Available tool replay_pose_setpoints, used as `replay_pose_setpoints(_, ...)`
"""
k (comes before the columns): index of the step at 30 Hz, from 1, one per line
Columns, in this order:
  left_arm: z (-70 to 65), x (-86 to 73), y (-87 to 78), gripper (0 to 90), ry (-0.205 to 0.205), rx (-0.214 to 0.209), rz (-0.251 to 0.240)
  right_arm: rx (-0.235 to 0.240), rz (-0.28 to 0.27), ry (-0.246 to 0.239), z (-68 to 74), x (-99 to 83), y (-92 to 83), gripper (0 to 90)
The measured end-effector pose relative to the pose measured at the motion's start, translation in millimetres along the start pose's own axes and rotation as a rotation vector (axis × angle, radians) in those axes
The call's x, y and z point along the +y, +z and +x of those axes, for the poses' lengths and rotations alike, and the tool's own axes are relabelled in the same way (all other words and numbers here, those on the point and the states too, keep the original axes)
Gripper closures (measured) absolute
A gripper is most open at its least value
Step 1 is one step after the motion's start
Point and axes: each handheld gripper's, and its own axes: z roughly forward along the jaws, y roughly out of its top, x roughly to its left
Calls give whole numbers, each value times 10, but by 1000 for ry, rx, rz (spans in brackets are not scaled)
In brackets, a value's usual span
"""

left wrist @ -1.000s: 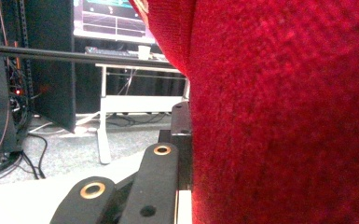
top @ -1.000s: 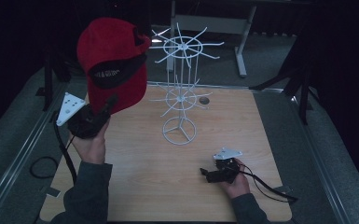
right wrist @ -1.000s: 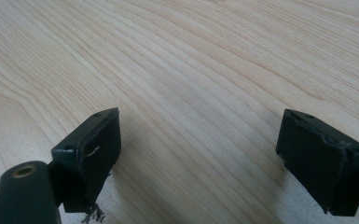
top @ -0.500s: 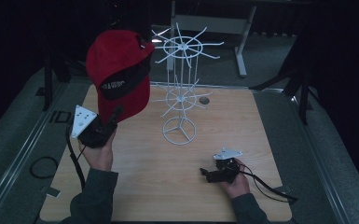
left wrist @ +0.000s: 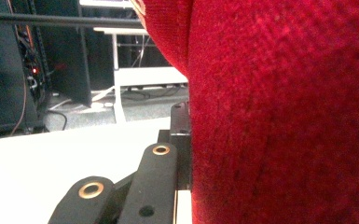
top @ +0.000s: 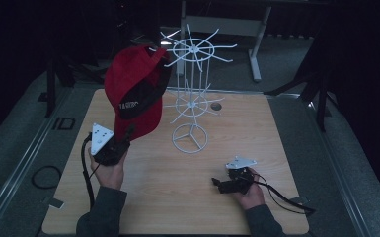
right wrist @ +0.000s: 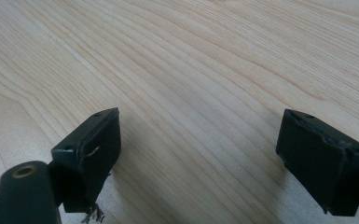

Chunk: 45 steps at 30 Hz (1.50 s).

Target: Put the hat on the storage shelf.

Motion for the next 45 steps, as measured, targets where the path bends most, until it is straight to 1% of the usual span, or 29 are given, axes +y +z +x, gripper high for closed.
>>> replay_pose_setpoints(2,-7,-41,17,822,2,1,16,1,0,2,1,0,-1,136)
replay_pose_setpoints(3,-7,-41,17,822,2,1,16,1,0,2,1,0,-1,136)
replay_pose_setpoints(4,-22,-84,34,820,11,1,38,1,1,0,0,0,-1,136)
replay_pose_setpoints(7,-32,-143,54,813,9,-16,55,0,0,-2,-2,0,0,136)
replay_pose_setpoints(9,-40,-161,59,803,14,-28,65,0,0,-3,-2,0,0,136)
replay_pose_setpoints(10,-43,-167,65,790,25,-40,75,0,0,-2,-2,0,0,136)
replay_pose_setpoints(12,-45,-170,64,737,33,-60,79,0,0,-3,-2,0,0,136)
replay_pose_setpoints(14,-42,-162,55,672,25,-73,73,-1,0,-4,-3,-1,0,136)
replay_pose_setpoints(18,-34,-146,47,565,18,-80,72,-1,-1,-1,-1,0,1,136)
replay_pose_setpoints(20,-36,-150,39,523,19,-72,69,0,0,-1,-1,0,0,136)
replay_pose_setpoints(22,-26,-155,30,477,11,-74,71,0,2,-3,-2,-1,-1,136)
replay_pose_setpoints(24,-19,-158,27,444,12,-73,74,1,1,-2,-1,0,0,136)
replay_pose_setpoints(25,-4,-164,23,419,7,-62,85,0,2,-1,-1,0,-1,136)
replay_pose_setpoints(27,21,-173,16,404,5,-63,94,0,2,-2,-2,0,-1,136)
replay_pose_setpoints(29,35,-182,0,375,7,-45,94,0,1,-2,-2,-1,0,136)
replay_pose_setpoints(30,35,-182,0,360,7,-45,94,0,1,-2,-2,-1,0,136)
replay_pose_setpoints(31,52,-193,-20,334,7,-17,93,1,1,0,0,0,0,136)
replay_pose_setpoints(33,73,-205,-38,298,4,3,92,1,1,-1,-1,0,0,136)
replay_pose_setpoints(34,90,-214,-49,287,-1,13,92,0,1,-2,-2,0,0,136)
replay_pose_setpoints(36,103,-220,-53,268,-1,16,93,0,0,-1,-1,0,0,136)
replay_pose_setpoints(38,143,-248,-69,249,-17,37,100,-1,2,-4,-3,-1,-1,136)
replay_pose_setpoints(39,143,-248,-69,240,-17,37,100,0,1,-2,-2,-1,0,136)
replay_pose_setpoints(40,169,-270,-74,240,-30,35,106,0,2,-4,-3,-1,0,136)
replay_pose_setpoints(43,186,-293,-77,240,-42,33,114,-1,0,-6,-4,-1,0,136)
replay_pose_setpoints(45,207,-342,-83,240,-62,29,119,-1,3,-2,-2,-1,-1,136)
